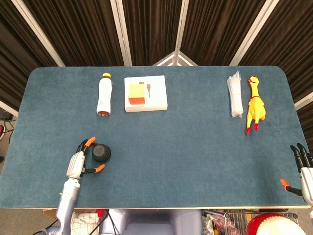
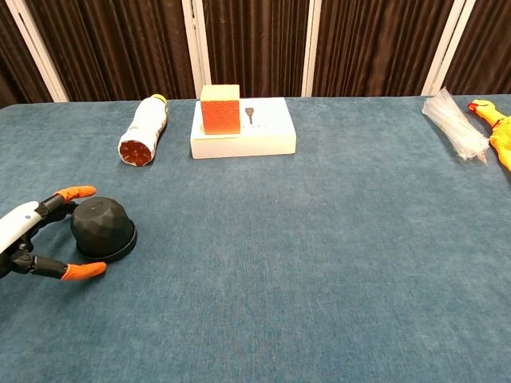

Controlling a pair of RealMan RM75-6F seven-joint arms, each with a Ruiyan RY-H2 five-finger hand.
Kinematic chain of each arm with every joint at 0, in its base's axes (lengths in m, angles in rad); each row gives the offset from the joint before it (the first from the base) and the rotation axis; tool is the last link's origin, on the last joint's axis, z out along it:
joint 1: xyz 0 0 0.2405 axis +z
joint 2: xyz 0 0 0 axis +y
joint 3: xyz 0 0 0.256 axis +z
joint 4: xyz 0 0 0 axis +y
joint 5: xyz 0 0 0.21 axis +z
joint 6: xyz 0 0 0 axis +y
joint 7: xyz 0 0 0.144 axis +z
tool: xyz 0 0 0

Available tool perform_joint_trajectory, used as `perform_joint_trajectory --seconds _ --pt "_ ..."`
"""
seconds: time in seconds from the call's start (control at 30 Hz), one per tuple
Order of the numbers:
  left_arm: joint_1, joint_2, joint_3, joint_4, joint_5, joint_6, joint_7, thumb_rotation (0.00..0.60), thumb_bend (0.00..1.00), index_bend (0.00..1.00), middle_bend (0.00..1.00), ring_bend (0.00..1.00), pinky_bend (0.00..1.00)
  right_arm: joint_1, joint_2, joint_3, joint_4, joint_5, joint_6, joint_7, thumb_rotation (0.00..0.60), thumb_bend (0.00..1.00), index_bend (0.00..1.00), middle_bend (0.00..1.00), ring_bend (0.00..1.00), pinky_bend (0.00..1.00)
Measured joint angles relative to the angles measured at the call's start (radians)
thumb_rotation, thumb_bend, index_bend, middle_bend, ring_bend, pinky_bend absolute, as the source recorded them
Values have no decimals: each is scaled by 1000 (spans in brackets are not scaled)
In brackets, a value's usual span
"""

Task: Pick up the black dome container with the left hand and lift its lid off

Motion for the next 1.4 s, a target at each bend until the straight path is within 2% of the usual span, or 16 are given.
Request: perform_joint_trajectory --seconds 0.53,0.93,1.2,1.4 --pt "-20 -27 -13 -10 -33 -17 75 600 181 125 247 0 0 -5 14 1 -16 5 6 9 600 209 0 0 157 79" --pt "-23 -52 -14 26 -32 -1 72 600 496 143 418 0 0 -13 10 -1 -15 8 14 17 600 209 0 0 157 79" --pt "-12 -30 -33 -4 -33 34 43 600 522 173 459 0 0 -22 11 -9 -23 4 20 7 600 209 0 0 157 79" --pt "3 54 -37 -124 -31 52 44 600 519 207 455 0 0 -29 10 -16 -32 -2 28 -11 600 209 0 0 157 79"
